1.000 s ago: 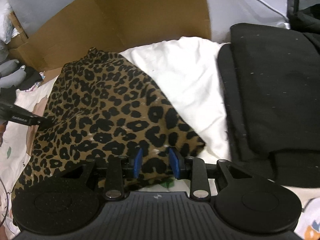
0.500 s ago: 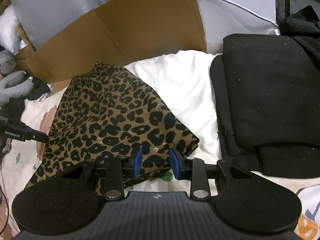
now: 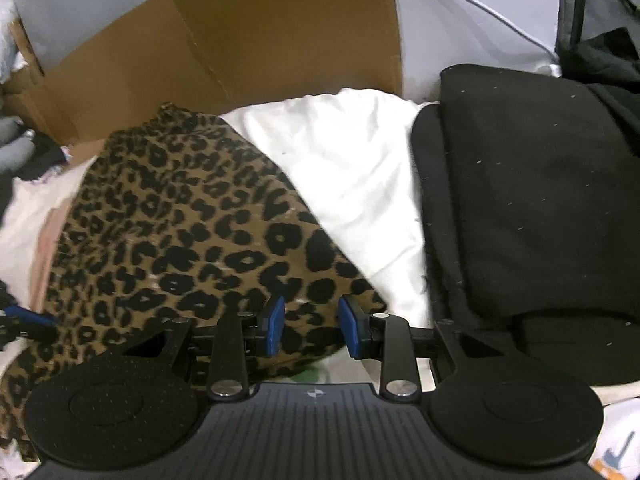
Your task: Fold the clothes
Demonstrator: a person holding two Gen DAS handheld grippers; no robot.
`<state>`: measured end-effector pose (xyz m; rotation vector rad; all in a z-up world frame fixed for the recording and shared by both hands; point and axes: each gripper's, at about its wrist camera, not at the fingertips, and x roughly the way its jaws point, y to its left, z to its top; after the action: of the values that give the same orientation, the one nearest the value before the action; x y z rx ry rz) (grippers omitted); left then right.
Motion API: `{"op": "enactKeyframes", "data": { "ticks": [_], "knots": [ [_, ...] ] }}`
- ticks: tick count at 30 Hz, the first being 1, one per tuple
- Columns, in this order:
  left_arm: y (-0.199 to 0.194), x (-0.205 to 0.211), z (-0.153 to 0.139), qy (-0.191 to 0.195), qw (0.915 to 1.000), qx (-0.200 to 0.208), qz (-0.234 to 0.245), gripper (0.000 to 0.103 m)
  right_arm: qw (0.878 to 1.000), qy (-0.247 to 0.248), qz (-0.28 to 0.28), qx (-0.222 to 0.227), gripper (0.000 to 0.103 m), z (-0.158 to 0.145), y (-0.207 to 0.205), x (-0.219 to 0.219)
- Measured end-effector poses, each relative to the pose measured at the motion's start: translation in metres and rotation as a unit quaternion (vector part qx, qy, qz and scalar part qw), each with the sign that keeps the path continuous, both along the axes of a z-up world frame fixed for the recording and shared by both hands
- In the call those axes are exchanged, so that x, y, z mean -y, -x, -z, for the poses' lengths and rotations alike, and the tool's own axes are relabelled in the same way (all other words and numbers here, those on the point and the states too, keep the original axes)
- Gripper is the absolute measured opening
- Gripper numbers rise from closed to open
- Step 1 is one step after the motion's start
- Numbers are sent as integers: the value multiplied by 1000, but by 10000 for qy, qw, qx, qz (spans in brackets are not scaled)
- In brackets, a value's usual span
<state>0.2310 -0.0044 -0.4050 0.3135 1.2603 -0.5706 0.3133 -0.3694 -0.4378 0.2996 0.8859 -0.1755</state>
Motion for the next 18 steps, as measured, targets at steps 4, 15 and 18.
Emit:
{"op": "enactKeyframes", "data": {
  "ticks": [4, 15, 18],
  "knots": [
    [13, -20, -16, 107, 9998, 37, -171, 11, 10000, -34, -8, 62, 37, -10, 7, -3],
    [62, -60, -28, 466, 9985, 138, -257, 28, 9962, -470, -584, 454, 37, -56, 11, -42],
    [75, -63, -20, 577, 9980, 178, -187, 30, 9944, -481, -835, 423, 37, -63, 10, -59]
  ]
}}
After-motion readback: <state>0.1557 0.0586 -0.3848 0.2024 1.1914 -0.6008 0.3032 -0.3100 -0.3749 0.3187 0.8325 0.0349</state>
